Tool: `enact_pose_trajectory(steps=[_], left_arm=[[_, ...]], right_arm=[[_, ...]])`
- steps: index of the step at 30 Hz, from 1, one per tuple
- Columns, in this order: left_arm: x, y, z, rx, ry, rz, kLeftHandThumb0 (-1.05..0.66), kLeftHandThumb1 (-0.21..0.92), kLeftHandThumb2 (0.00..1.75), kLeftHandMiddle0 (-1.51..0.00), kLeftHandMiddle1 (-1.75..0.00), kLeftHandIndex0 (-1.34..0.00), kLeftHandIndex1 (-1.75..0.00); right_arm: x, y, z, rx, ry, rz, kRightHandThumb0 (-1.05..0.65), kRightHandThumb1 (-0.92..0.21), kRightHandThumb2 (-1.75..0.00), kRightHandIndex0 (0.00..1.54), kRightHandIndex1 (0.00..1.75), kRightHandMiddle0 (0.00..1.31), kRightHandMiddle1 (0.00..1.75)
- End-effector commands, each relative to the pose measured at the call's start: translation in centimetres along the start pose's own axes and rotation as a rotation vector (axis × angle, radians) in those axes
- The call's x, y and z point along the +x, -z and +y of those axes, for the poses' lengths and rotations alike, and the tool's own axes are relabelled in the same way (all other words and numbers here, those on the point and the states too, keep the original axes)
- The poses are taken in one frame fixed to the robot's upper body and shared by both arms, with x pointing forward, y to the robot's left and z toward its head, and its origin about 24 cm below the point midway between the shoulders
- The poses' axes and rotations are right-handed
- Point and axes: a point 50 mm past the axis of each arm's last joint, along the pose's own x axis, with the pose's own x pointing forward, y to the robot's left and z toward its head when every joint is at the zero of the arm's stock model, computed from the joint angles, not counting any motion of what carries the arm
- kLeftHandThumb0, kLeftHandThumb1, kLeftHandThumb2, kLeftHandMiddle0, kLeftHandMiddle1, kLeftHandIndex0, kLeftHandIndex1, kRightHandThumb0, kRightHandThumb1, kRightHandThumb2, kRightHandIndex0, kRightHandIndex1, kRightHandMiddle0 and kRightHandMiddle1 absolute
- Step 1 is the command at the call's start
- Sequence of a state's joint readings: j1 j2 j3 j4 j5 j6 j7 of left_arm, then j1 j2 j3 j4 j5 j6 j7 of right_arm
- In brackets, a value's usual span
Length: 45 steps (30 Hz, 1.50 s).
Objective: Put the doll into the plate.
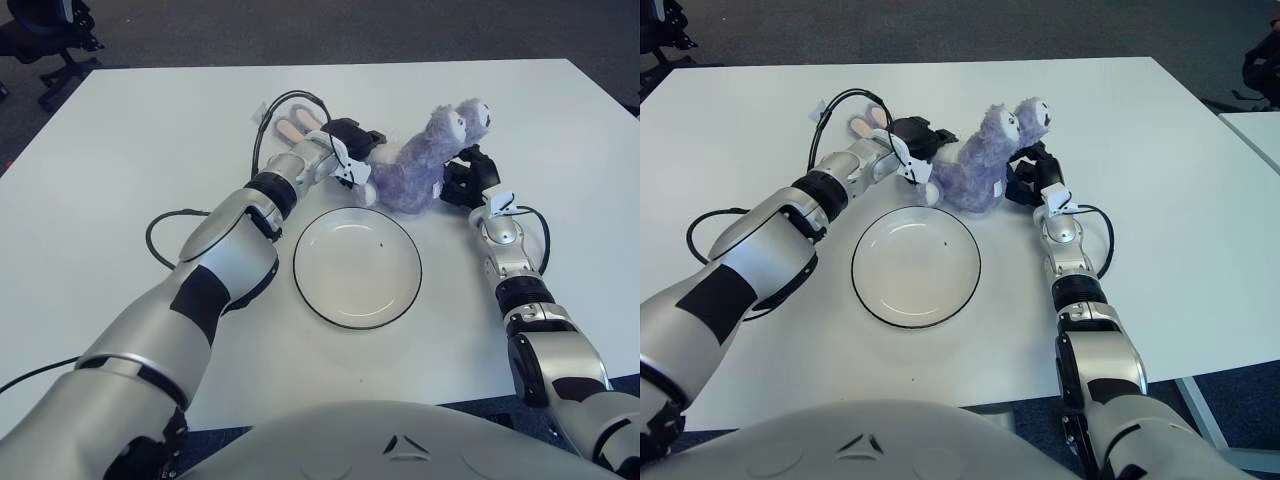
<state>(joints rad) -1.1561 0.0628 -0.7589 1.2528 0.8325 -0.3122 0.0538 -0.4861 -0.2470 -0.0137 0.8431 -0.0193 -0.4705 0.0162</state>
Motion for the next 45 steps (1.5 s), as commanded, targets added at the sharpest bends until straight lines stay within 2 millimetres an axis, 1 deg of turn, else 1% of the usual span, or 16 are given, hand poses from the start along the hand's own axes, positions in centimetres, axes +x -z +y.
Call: enact_pose_trajectory(steps=[1, 2, 3, 6, 11, 17, 18, 19, 20, 21, 24, 29, 32, 35, 42, 45], left_arm=[[-0.8, 0.8, -3.2, 0.011, 0.053, 0.039, -0.27, 0.89, 0.02, -0.63, -1.72, -0.75, -1.36], [-0.9, 0.9, -3.3, 0.013, 0.030, 0.041, -0.15, 0.89, 0.02, -0.69, -1.73, -0.73, -1.50], [-0.9, 0.9, -3.3, 0.014, 0.016, 0.041, -0.07, 0.89, 0.02, -0.73, -1.74, -0.71, -1.59], [-1.0, 0.9, -3.4, 0.014, 0.004, 0.039, 0.04, 0.89, 0.03, -0.77, -1.74, -0.68, -1.69], [-1.0, 0.9, -3.4, 0.016, -0.002, 0.039, 0.10, 0.89, 0.04, -0.79, -1.75, -0.66, -1.74], [-1.5, 1.4, -3.6, -0.019, -0.050, 0.010, 0.09, 0.89, 0.06, -0.79, -1.75, -0.66, -1.75], [-1.6, 1.5, -3.7, -0.023, -0.054, 0.006, 0.08, 0.78, 0.29, -0.80, -1.75, -0.67, -1.75], [-1.7, 1.6, -3.7, -0.030, -0.058, 0.001, 0.08, 0.70, 0.43, -0.81, -1.75, -0.68, -1.75], [-2.0, 1.8, -3.7, -0.043, -0.068, -0.008, 0.08, 0.59, 0.64, -0.83, -1.75, -0.70, -1.75], [-2.1, 2.0, -3.7, -0.051, -0.074, -0.014, 0.07, 0.52, 0.77, -0.84, -1.75, -0.71, -1.75], [-2.3, 2.2, -3.7, -0.060, -0.081, -0.021, 0.07, 0.43, 0.94, -0.87, -1.75, -0.72, -1.75], [-2.3, 2.2, -3.7, -0.061, -0.082, -0.025, 0.07, 0.39, 1.01, -0.87, -1.75, -0.73, -1.75], [-3.3, 3.5, -3.3, -0.116, -0.187, -0.024, 0.07, 0.38, 1.04, -0.88, -1.75, -0.73, -1.75], [-3.7, 4.0, -2.9, -0.141, -0.220, -0.026, 0.07, 0.36, 1.07, -0.89, -1.75, -0.73, -1.75], [-3.8, 4.1, -2.8, -0.148, -0.228, -0.031, 0.07, 0.35, 1.10, -0.89, -1.75, -0.73, -1.75], [-4.6, 5.0, -2.7, -0.234, -0.299, -0.015, 0.07, 0.34, 1.12, -0.90, -1.75, -0.73, -1.75]], right_arm=[[-3.8, 5.2, 1.5, -0.003, -0.080, 0.241, -0.40, -0.58, -0.97, 0.90, 1.75, 0.42, 1.75], [-3.8, 5.2, 1.5, -0.002, -0.080, 0.241, -0.40, -0.58, -0.97, 0.90, 1.75, 0.42, 1.75], [-3.8, 5.2, 1.5, -0.001, -0.080, 0.241, -0.40, -0.58, -0.97, 0.90, 1.75, 0.42, 1.75], [-3.8, 5.2, 1.5, 0.001, -0.080, 0.240, -0.40, -0.58, -0.97, 0.90, 1.75, 0.42, 1.75], [-3.8, 5.2, 1.5, 0.002, -0.080, 0.240, -0.40, -0.58, -0.97, 0.89, 1.75, 0.42, 1.75], [-3.8, 5.2, 1.5, 0.005, -0.078, 0.241, -0.40, -0.58, -0.97, 0.89, 1.75, 0.42, 1.75], [-3.8, 5.2, 1.5, 0.005, -0.078, 0.241, -0.40, -0.58, -0.97, 0.89, 1.75, 0.42, 1.75], [-3.8, 5.2, 1.5, 0.005, -0.078, 0.241, -0.40, -0.58, -0.97, 0.89, 1.75, 0.42, 1.75], [-3.8, 5.2, 1.5, 0.006, -0.078, 0.241, -0.40, -0.58, -0.97, 0.89, 1.75, 0.42, 1.75], [-3.8, 5.2, 1.5, 0.006, -0.078, 0.240, -0.40, -0.58, -0.97, 0.89, 1.75, 0.42, 1.75], [-3.8, 5.2, 1.5, 0.006, -0.078, 0.240, -0.40, -0.58, -0.97, 0.89, 1.75, 0.42, 1.75], [-3.8, 5.2, 1.5, 0.006, -0.078, 0.240, -0.40, -0.58, -0.97, 0.89, 1.75, 0.42, 1.75], [-3.8, 5.2, 1.4, 0.006, -0.077, 0.242, -0.40, -0.58, -0.97, 0.89, 1.75, 0.42, 1.75], [-3.8, 5.2, 1.4, 0.006, -0.076, 0.244, -0.40, -0.58, -0.97, 0.90, 1.75, 0.42, 1.75], [-3.8, 5.2, 1.4, 0.006, -0.075, 0.244, -0.40, -0.58, -0.97, 0.90, 1.75, 0.42, 1.75], [-3.7, 5.2, 1.3, 0.006, -0.073, 0.243, -0.40, -0.58, -0.97, 0.90, 1.75, 0.42, 1.75]])
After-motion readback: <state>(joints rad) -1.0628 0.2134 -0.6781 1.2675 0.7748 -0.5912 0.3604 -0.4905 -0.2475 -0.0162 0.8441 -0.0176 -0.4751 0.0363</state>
